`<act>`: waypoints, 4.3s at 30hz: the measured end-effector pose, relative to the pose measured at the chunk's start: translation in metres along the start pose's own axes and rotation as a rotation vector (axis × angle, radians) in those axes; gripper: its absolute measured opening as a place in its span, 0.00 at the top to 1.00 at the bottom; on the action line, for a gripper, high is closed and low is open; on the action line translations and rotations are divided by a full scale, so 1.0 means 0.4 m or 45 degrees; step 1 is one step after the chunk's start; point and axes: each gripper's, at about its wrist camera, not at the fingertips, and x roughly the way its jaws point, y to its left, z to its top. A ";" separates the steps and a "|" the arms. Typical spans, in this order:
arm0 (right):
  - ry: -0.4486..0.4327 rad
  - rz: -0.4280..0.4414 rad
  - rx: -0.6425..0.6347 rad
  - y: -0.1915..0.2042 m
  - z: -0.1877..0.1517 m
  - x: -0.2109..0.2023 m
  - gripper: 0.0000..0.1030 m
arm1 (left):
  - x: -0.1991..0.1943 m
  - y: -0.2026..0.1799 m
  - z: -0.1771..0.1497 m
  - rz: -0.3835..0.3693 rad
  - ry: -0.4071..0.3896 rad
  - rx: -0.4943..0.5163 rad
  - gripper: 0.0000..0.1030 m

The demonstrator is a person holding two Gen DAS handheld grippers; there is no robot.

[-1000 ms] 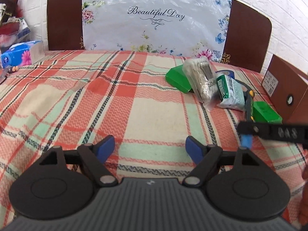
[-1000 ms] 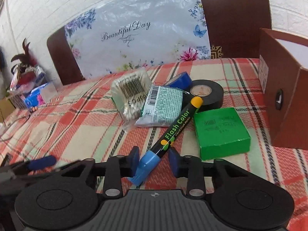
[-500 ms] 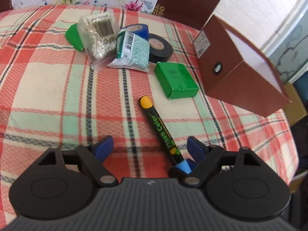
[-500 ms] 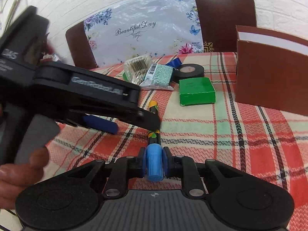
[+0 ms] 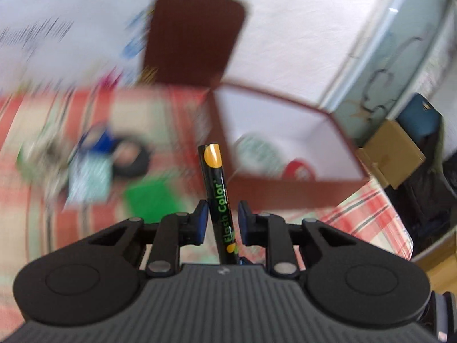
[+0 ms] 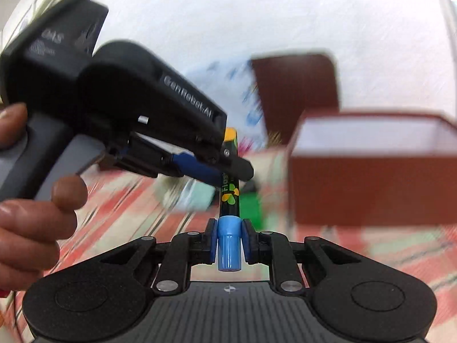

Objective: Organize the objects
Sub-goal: 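Lift the marker into the brown box and release it, then move the right gripper to the green box and grasp it, then carry the green box into the brown box and open the right gripper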

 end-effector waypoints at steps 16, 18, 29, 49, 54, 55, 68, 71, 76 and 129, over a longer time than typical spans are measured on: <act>-0.024 -0.168 0.192 -0.197 0.142 0.252 0.74 | 0.225 -0.100 0.172 0.170 -0.056 0.272 0.48; -0.046 -0.172 0.201 -0.194 0.130 0.239 0.72 | 0.206 -0.090 0.158 0.166 -0.074 0.288 0.46; -0.125 -0.187 0.067 -0.090 0.025 0.067 0.67 | 0.048 0.025 -0.007 0.162 -0.138 0.175 0.40; 0.309 -0.086 -0.177 0.070 -0.075 0.197 0.51 | -0.011 0.416 -0.200 0.674 -0.048 -0.113 0.31; 0.305 -0.120 -0.244 0.089 -0.064 0.261 0.42 | -0.012 0.431 -0.211 0.720 -0.087 -0.109 0.24; 0.310 -0.128 -0.251 0.094 -0.064 0.270 0.40 | -0.012 0.433 -0.213 0.722 -0.092 -0.106 0.23; 0.380 -0.135 -0.179 0.076 -0.058 0.347 0.16 | -0.011 0.439 -0.227 0.736 -0.141 -0.092 0.15; 0.375 -0.114 -0.178 0.074 -0.059 0.343 0.24 | -0.010 0.437 -0.229 0.742 -0.150 -0.085 0.14; 0.353 -0.100 -0.269 0.104 -0.072 0.309 0.43 | -0.012 0.436 -0.231 0.745 -0.158 -0.083 0.13; -0.172 -0.310 -0.148 -0.094 0.024 -0.040 0.45 | 0.075 -0.085 0.026 -0.163 -0.005 0.082 0.54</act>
